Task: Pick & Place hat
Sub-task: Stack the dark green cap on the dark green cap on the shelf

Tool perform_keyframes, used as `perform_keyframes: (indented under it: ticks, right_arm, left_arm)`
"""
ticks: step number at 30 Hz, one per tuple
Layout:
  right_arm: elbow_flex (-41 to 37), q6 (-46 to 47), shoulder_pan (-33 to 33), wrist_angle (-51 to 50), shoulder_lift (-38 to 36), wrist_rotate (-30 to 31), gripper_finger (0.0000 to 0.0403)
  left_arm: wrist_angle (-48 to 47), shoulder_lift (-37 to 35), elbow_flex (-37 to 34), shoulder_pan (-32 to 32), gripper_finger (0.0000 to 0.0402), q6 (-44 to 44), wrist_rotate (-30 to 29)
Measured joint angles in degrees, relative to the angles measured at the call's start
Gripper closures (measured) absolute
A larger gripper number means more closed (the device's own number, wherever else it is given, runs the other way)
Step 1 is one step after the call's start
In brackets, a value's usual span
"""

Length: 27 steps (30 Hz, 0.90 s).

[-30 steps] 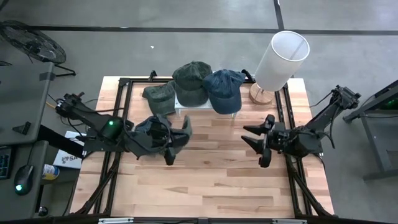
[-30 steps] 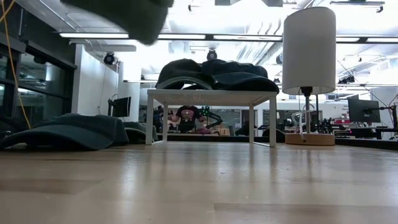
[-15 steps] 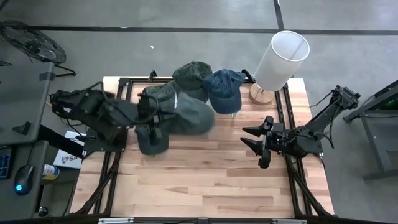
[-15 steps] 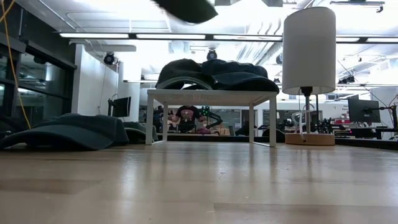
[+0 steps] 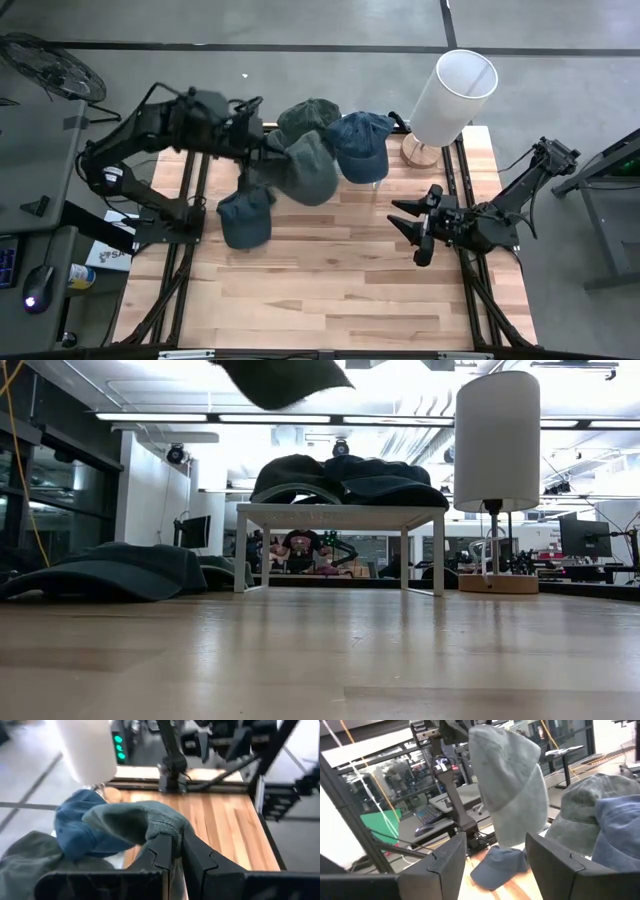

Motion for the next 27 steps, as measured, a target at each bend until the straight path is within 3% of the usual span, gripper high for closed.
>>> perform_keyframes:
  ticks: [6, 11, 16, 27]
  right_arm:
    - [0.0, 0.1, 0.0, 0.0, 0.0, 2.6, 0.0206]
    - [0.0, 0.3, 0.0, 0.0, 0.0, 5.0, 0.0206]
    - [0.0, 0.5, 0.0, 0.0, 0.0, 6.7, 0.0206]
    - [0.0, 1.7, -3.5, -0.1, 0.0, 5.4, 0.0206]
  left_arm:
    - [-2.2, 2.0, -0.1, 8.4, 0.0387, 8.1, 16.2]
    - [-4.4, 3.6, -0.1, 13.7, 0.0387, 12.8, 24.6]
    - [-6.2, 4.2, 0.0, 16.9, 0.0387, 17.3, 28.3]
    - [-7.2, 5.3, -0.1, 21.4, 0.0387, 26.3, 29.9]
